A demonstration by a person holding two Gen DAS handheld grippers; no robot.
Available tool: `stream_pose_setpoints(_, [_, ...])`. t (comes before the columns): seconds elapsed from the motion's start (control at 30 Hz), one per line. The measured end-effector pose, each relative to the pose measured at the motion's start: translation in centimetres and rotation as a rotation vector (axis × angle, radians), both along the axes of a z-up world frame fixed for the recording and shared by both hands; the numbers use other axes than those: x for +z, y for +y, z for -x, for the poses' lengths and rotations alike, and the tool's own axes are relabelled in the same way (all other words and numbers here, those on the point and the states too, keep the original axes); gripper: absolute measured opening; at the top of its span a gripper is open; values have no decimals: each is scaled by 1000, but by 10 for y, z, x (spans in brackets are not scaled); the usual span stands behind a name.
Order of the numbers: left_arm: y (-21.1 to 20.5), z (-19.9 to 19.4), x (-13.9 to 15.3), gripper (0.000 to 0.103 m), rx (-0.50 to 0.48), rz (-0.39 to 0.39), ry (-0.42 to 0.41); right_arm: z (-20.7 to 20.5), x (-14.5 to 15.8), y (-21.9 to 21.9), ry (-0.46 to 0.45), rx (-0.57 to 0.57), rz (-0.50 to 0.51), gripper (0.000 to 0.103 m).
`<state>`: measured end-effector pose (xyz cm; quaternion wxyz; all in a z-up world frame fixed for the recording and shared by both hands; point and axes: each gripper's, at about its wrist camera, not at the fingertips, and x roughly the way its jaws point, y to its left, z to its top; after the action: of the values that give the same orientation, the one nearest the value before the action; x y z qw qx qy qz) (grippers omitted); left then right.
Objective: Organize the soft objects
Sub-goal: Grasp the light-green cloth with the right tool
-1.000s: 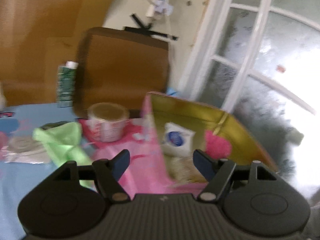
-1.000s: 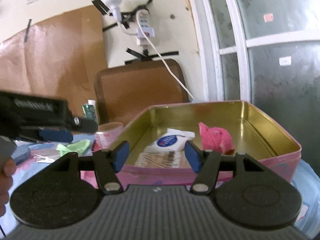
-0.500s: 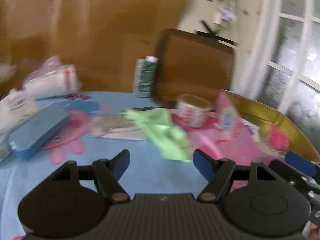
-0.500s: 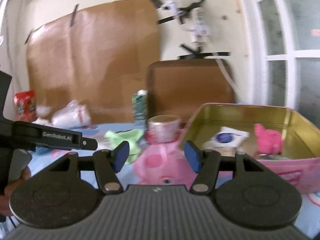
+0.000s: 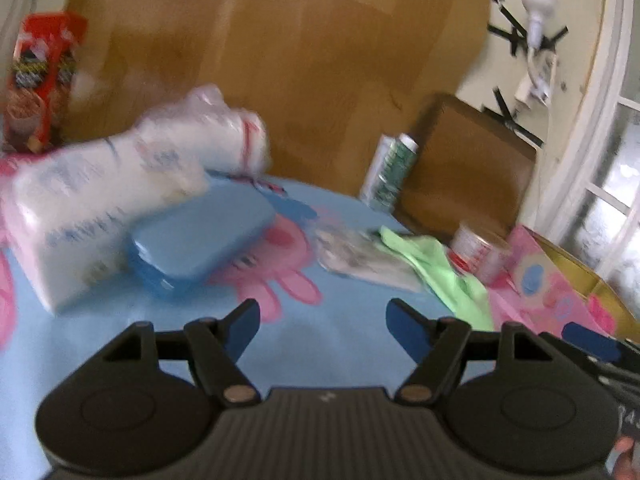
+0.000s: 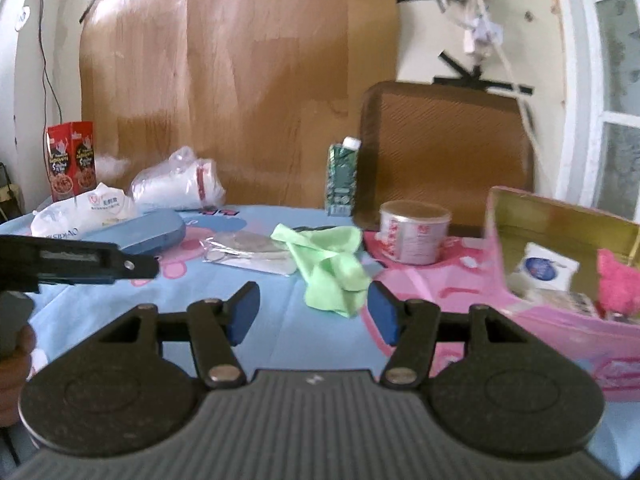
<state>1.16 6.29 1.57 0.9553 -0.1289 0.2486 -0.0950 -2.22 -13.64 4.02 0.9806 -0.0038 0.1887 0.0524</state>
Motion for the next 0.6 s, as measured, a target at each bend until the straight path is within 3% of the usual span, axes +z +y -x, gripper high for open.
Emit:
stream_pose_setpoints(0.07, [6, 0, 0, 72, 67, -41, -16, -16, 3, 7, 13, 14, -13, 62])
stream_pose_setpoints(0.23, [22, -12, -6, 72, 54, 60, 55, -65, 6, 18, 62, 27, -55, 62])
stream_pose_setpoints(0.43, [22, -15, -10, 72, 42, 79, 70, -122, -5, 21, 141, -41, 25, 63])
stream_pose_setpoints(0.53, [24, -18, -11, 72, 40, 91, 78, -129, -14, 1, 204, -82, -42, 61])
stream_pose_setpoints(0.57, [23, -20, -12, 72, 40, 92, 81, -129, -19, -3, 235, -78, -44, 32])
stream_pose_setpoints(0.6, [23, -22, -12, 72, 39, 92, 87, -125, -23, -4, 250, -63, -42, 11])
